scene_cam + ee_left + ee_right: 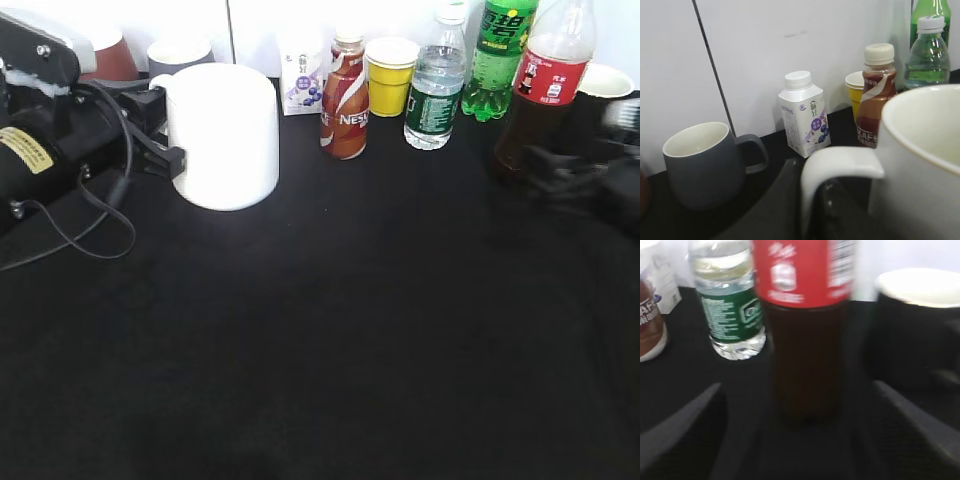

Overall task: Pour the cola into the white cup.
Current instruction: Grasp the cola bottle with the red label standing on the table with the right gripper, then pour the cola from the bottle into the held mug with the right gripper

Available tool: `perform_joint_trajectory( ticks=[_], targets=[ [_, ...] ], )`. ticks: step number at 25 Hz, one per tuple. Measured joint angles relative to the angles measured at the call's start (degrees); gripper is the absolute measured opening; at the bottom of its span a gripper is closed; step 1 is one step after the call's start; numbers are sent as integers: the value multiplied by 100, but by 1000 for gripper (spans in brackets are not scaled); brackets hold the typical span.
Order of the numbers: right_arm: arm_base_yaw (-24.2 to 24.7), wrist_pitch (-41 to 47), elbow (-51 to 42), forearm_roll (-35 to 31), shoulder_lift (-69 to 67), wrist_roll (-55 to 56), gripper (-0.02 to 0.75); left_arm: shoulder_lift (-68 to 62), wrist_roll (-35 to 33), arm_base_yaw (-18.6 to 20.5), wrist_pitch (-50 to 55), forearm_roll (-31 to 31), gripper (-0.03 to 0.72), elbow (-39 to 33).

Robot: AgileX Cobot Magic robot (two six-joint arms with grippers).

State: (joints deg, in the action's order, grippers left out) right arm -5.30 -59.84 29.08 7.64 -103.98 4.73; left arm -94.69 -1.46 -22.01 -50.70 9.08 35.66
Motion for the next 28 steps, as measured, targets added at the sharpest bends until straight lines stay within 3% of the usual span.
perform_joint_trajectory(
  ticks=[3, 12, 17, 20, 28],
  targets=[
    [-12, -244, 620, -279, -670, 0, 678, -10, 0, 0, 6, 0, 38, 0],
    [-12, -619, 2038, -72, -1887, 110, 666, -10, 0, 0, 6, 0, 38, 0],
    [-57, -904, 2336, 88, -2261, 154, 568, -10, 0, 0, 6, 0, 38, 0],
    [-57, -1021, 2356, 83, -2344, 148, 457, -10, 0, 0, 6, 0, 38, 0],
    [-67, -903, 2322, 114, -2230, -316, 446, -12, 0, 0, 6, 6, 38, 0]
  ],
)
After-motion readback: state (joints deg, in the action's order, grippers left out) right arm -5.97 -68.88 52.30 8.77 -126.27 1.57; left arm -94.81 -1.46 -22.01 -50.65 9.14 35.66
